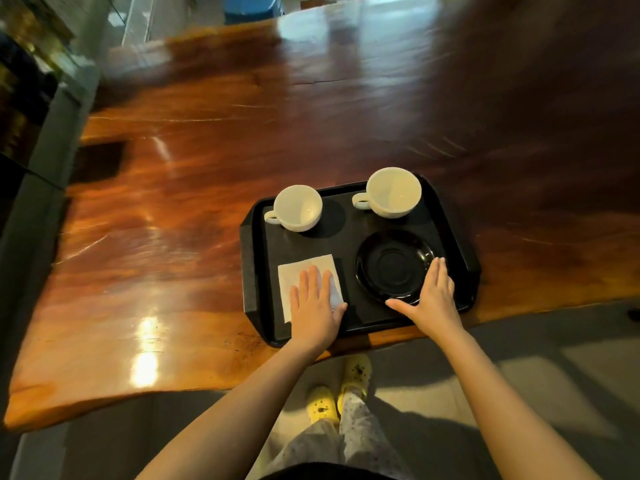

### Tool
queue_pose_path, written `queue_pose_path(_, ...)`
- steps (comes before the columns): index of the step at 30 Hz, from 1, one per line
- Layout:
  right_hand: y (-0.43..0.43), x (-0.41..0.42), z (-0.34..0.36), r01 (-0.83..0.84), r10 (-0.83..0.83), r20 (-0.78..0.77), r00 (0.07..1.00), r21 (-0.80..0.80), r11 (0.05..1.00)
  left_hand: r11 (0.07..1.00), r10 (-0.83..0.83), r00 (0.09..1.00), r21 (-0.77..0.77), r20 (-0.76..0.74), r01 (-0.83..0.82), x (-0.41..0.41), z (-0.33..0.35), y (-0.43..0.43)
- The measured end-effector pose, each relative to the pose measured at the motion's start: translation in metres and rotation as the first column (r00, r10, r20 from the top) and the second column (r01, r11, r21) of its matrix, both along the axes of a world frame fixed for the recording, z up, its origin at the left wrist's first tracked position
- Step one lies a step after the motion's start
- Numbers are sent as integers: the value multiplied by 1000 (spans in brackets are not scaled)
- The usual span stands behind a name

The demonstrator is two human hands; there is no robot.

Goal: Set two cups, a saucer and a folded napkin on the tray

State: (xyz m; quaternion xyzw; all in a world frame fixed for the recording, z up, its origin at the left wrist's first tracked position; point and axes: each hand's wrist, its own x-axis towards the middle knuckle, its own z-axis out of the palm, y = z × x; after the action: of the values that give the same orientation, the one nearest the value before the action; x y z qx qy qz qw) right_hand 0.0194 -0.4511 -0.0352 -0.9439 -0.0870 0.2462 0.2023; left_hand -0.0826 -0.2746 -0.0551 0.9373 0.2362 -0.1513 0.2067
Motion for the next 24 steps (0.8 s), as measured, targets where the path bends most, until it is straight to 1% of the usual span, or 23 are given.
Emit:
queue_pose_path(12,5,-6,6,23,-23,15,1000,-6,1000,999,13,1000,37,5,-13,2,2,-2)
queue_pose_path(19,2,-2,10,0,0,5,1000,-29,1000,999,41,999,9,-18,-41,5,10,-2)
queue_pose_path(22,3,6,24,-12,13,26,1000,-50,999,999,37,999,-9,0,-37,9,22,4)
queue_pose_path(23,4,10,27,-52,54,11,998,-92,994,1000,23,1000,2,5,-23,11,28,8)
queue_pose_path(24,6,15,34,-105,100,-38,994,-148,983,1000,25,1000,5,-5,-25,15,35,13)
